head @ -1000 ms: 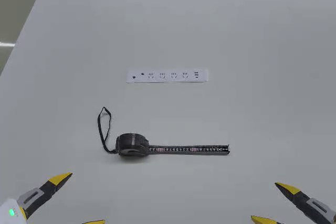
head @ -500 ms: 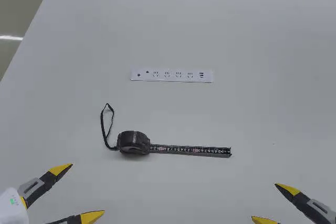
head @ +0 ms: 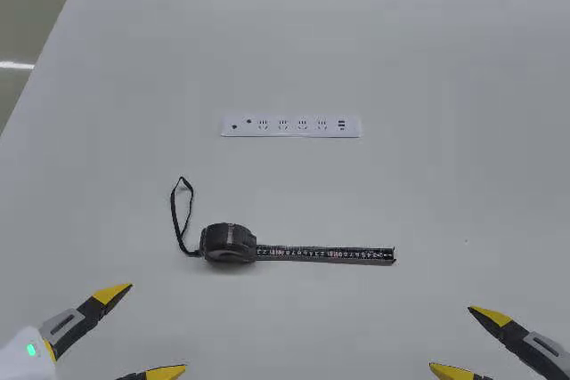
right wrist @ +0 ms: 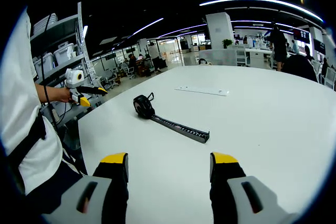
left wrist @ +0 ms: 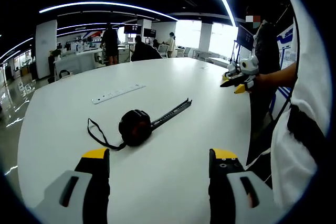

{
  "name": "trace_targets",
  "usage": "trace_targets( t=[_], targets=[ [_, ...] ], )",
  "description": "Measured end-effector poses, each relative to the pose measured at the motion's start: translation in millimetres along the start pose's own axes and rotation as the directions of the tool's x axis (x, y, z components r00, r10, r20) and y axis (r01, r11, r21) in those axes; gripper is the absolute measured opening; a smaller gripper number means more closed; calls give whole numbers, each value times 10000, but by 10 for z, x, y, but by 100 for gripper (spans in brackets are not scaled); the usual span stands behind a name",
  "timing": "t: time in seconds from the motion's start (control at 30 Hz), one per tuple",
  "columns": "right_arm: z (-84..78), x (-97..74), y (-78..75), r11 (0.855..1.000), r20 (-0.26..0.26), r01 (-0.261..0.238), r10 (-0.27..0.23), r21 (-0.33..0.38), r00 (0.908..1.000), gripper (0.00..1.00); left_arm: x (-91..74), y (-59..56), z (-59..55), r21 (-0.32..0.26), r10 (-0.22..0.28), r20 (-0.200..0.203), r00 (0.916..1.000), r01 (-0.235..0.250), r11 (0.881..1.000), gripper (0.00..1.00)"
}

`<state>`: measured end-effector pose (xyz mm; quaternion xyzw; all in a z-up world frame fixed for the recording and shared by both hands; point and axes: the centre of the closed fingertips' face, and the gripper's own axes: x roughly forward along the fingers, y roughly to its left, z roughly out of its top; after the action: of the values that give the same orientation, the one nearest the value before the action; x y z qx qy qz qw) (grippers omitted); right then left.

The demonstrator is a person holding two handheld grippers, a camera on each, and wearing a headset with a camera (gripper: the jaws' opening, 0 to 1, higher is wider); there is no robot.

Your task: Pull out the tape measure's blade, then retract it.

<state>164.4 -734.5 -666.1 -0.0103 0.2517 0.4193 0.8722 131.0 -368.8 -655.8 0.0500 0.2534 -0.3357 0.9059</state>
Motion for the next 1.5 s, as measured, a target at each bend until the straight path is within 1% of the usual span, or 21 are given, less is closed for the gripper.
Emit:
trace_targets(
  t=[0.07, 0.1, 0.2, 0.3, 0.37, 0.43, 0.5, 0.57, 0.73, 0.83, 0.93, 1.07, 1.17, 1.3, 1.5],
  targets=[
    [-4, 8, -3, 9999, 84, 4, -5, 137, 10000, 63, -8, 40, -1, -81, 101, 26, 9999, -101, 9999, 76],
    [-9, 13, 15, 10000, 55, -8, 7, 78, 10000, 64, -16, 51, 8, -117, 142, 33, 9999, -142, 9998, 76],
    [-6, 10, 17, 9999, 73, -69, 69, 112, 9999, 64, -26, 43, 49, -44, 192, 83, 9998, -192, 9998, 76],
    [-2, 21, 9, 9998, 100, -44, 42, 192, 9999, 65, -28, 41, 62, -67, 290, 47, 9996, -289, 9996, 76],
    [-1, 20, 26, 9998, 60, -144, 143, 129, 9999, 65, -31, 33, 87, -116, 346, 146, 9993, -344, 9993, 76],
    [-2, 4, 16, 9999, 38, -126, 126, 90, 9999, 65, -29, 19, 89, -156, 366, 177, 9992, -363, 9992, 76],
    [-2, -25, 14, 9997, 57, -160, 159, 170, 9999, 66, -17, -13, 69, -135, 355, 86, 9993, -354, 9993, 76],
    [-22, -41, 11, 9998, 1, -175, 175, 127, 9998, 66, -14, -36, 74, -106, 321, 115, 9994, -320, 9994, 76],
    [-38, -117, -41, 9999, 36, 68, -69, 127, 10000, 66, -6, -88, 79, -56, 225, 96, 9997, -225, 9997, 76],
    [-41, -121, -43, 9998, 15, 176, -176, 105, 9998, 66, -10, -81, 87, 3, 225, 93, 9997, -225, 9997, 76],
    [-42, -118, -38, 9997, -3, 232, -232, 85, 9997, 67, -17, -42, 107, -47, 315, 153, 9994, -314, 9995, 76],
    [-41, -113, -58, 9994, 1, 319, -319, 134, 9995, 67, 2, -48, 125, -85, 295, 110, 9995, -294, 9995, 76],
    [-39, -93, -77, 9992, -6, 348, -348, 188, 9994, 68, 23, -49, 137, -278, 262, 144, 9996, -258, 9993, 76],
    [-23, -74, -94, 9989, 35, 381, -382, 261, 9993, 68, 57, -65, 130, -145, 185, -5, 9998, -185, 9997, 76],
    [-29, -48, -73, 9994, -30, 248, -247, 233, 9997, 68, 62, -67, 210, -74, 132, 31, 9999, -132, 9999, 76]
  ],
)
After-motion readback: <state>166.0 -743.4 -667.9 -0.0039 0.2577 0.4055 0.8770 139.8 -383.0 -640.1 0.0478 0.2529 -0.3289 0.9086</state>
